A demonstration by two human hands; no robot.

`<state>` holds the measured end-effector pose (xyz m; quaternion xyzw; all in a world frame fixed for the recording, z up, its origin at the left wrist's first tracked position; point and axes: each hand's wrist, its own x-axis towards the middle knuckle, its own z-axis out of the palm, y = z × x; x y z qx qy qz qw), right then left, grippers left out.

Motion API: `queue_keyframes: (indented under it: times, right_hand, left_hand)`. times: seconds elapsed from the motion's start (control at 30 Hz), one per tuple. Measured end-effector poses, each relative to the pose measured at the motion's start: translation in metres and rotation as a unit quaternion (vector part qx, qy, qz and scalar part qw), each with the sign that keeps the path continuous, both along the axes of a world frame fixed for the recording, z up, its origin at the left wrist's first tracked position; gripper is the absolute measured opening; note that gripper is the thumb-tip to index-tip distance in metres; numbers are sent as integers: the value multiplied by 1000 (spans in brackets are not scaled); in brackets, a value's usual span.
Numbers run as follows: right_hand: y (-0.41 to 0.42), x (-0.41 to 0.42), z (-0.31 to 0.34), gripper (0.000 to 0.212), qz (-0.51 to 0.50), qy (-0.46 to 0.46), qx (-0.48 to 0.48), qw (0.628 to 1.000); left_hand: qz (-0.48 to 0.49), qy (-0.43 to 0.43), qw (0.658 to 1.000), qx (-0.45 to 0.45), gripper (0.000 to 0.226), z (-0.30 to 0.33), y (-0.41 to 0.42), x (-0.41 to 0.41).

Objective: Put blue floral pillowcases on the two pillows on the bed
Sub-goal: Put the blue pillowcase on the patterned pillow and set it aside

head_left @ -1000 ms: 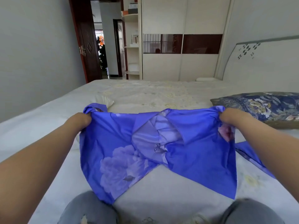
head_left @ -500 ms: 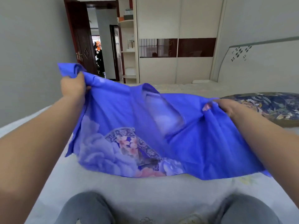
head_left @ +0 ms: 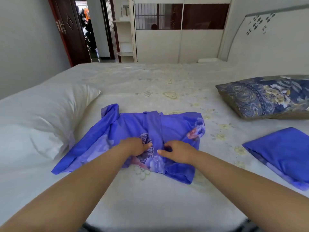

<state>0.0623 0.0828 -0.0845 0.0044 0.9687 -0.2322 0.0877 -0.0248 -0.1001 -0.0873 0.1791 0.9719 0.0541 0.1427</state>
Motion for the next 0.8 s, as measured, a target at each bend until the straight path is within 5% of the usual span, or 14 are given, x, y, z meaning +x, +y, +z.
queue_keyframes:
  times: [0.07, 0.13, 0.23, 0.33, 0.47, 0.53, 0.63, 0.67, 0.7, 0.77, 0.8]
  right_hand:
    - [-11, -5, -6, 33, 37, -35, 2, 999]
    - [-23, -12, -12, 16, 55, -33, -19, 998]
    - [-47, -9, -12, 36, 58, 59, -135, 987]
    - [-68, 0, -5, 34, 121, 105, -165, 973]
    - [-55, -9, 0, 53, 163, 170, 36, 971]
    - [-39, -19, 0, 51, 123, 78, -6, 989]
    - [-26, -28, -14, 55, 73, -16, -52, 996]
    - [-25, -29, -17, 55, 74, -15, -43, 996]
    - [-26, -29, -16, 54, 83, -10, -42, 996]
    - [-27, -28, -12, 50, 84, -8, -81, 993]
    - [-26, -29, -12, 45, 75, 1, -114, 991]
  left_hand:
    - [39, 52, 996, 53, 66, 6, 10, -8]
    - [59, 6, 986, 156, 70, 16, 20, -18]
    - [47, -55, 991, 116, 46, 23, 29, -25]
    - [111, 90, 976, 163, 23, 29, 23, -35]
    - [236, 130, 867, 420, 15, 47, 2, -48]
    - [252, 120, 811, 513, 21, 52, -7, -48]
    - [287, 220, 661, 657, 24, 72, -20, -39]
    - [284, 253, 637, 671, 22, 79, -24, -38]
    - [277, 268, 640, 664, 18, 83, -27, -38]
    - [273, 235, 707, 609, 4, 84, -25, -37]
    - [280, 198, 747, 569, 21, 79, -23, -37]
